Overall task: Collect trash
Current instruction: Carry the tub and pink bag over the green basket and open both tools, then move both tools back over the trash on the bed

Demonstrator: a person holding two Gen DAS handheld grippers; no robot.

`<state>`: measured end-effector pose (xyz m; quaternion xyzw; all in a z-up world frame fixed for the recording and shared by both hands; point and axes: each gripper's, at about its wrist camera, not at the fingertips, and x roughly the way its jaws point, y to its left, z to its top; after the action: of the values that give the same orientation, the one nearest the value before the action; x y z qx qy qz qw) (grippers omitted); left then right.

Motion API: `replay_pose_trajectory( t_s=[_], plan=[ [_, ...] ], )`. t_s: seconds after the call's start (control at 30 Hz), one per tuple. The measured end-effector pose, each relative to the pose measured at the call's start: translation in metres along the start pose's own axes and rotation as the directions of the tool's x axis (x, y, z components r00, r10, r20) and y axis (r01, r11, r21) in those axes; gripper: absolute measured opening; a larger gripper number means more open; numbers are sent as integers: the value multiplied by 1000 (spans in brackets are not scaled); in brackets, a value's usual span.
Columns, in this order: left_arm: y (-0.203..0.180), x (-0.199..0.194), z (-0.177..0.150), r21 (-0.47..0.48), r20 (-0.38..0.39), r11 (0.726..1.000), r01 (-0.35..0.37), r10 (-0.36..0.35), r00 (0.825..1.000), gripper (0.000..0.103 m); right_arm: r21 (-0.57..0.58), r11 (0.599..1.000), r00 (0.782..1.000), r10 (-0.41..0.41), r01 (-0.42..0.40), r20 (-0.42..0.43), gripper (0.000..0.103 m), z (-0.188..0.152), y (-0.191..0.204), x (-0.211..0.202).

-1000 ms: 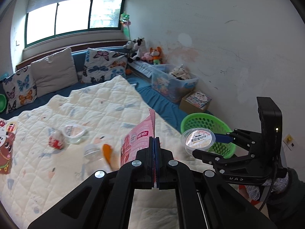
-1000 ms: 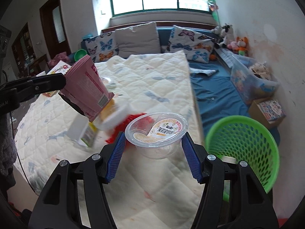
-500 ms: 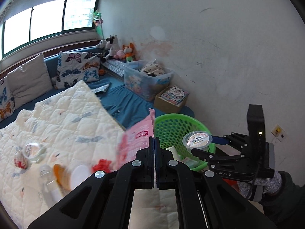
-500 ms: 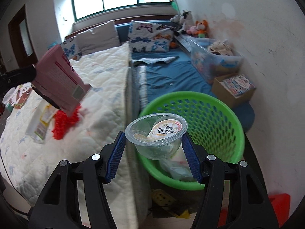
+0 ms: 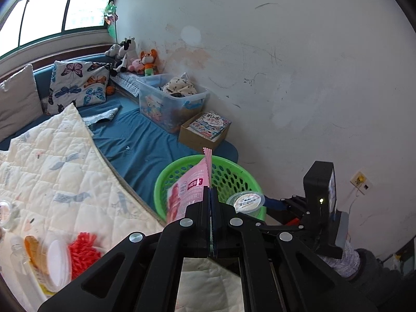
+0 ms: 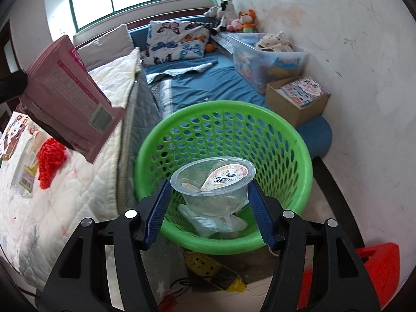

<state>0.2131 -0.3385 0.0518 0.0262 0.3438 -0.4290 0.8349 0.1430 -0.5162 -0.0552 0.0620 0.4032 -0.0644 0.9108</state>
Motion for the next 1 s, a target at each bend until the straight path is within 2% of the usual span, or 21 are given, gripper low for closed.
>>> replay_pose_trajectory(
  t_s=[0.43,0.6,0.7,0.8,0.9,1.0],
  plan=[
    [-13,35,6,-3,5,998,62,-62,998,1,16,999,1000,-28,28,6,66,-9,-12,-5],
    [-16,48,1,-5,-23,997,73,-73,997,1,17,1000,1000,-22,21,12,66,-13,-14,-10],
    [-16,54,-3,-11,-34,997,76,-76,997,8,15,1000,1000,-14,14,17,66,-15,-14,-13],
    [-15,56,-7,-18,-40,997,73,-74,996,19,6,1000,1000,-7,7,21,66,-18,-11,-16],
    [-13,50,-11,-18,-41,998,60,-60,997,19,-2,1000,1000,-3,3,25,66,-19,-7,-20],
    [-10,38,-15,-10,-39,1000,22,-23,999,23,-12,1000,999,7,-6,32,66,-21,-2,-25]
  ],
)
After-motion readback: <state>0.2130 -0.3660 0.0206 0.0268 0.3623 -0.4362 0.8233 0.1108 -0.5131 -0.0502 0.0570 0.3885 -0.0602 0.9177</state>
